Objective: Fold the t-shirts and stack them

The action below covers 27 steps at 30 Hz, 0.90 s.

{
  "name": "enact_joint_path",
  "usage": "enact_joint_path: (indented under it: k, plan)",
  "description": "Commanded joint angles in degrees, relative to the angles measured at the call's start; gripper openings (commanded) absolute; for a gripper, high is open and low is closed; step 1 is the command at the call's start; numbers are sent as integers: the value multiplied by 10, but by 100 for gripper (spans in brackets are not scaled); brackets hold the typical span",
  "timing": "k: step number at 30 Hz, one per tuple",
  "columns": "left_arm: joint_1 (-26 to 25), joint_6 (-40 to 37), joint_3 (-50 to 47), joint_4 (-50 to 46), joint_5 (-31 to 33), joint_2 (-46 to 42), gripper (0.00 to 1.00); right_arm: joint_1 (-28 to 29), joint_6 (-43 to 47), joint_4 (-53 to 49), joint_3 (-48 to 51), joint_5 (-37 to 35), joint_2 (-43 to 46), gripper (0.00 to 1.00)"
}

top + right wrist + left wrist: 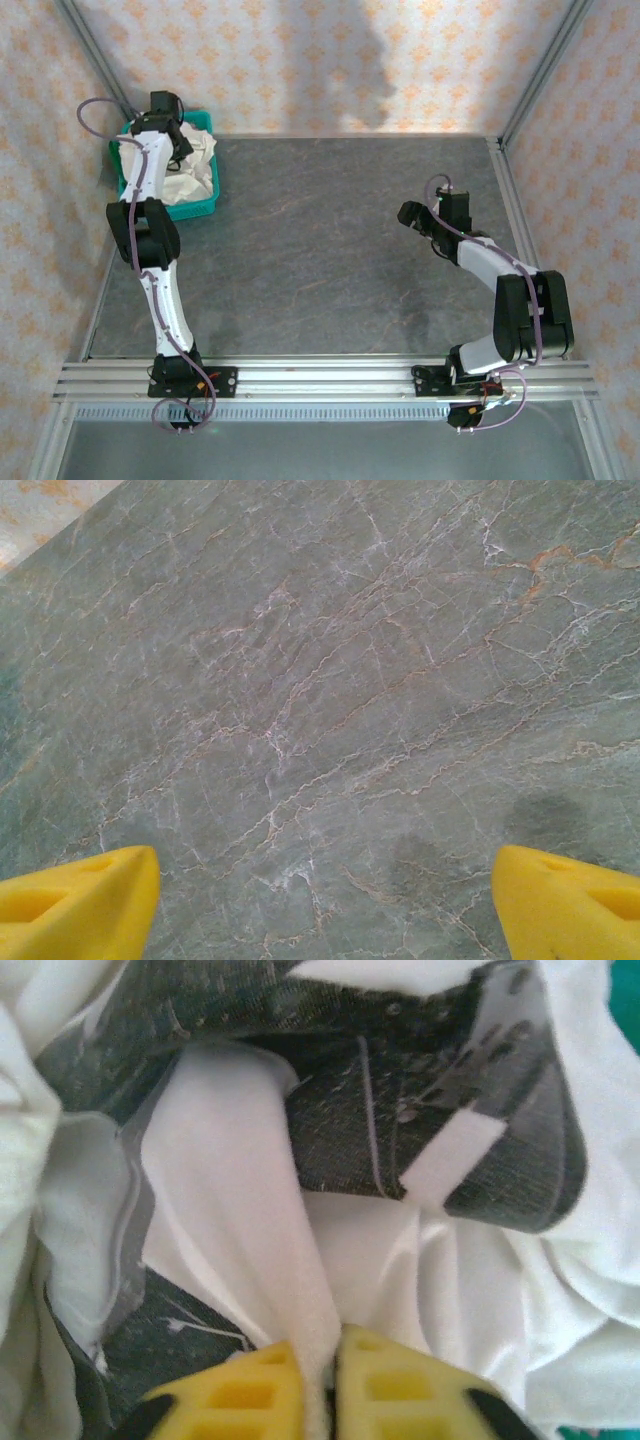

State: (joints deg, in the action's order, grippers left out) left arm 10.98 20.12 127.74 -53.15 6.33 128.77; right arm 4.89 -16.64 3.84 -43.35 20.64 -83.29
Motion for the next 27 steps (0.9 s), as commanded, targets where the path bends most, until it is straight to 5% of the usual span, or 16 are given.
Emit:
enact_joint_path:
  k: [1,14,23,27]
  plan:
    - [-5,-6,27,-46,-22,-26,4,0,12,-11,-12,0,10,86]
    - [-64,3,108,5,-18,-265,0,0,-11,9,-9,48,28,83]
    - [-257,-57,127,88,-221,-337,0,0,-56,40,-24,134,76,81]
    - [-274,-19,95,105,-235,-319,0,3,-72,44,-15,140,122,81]
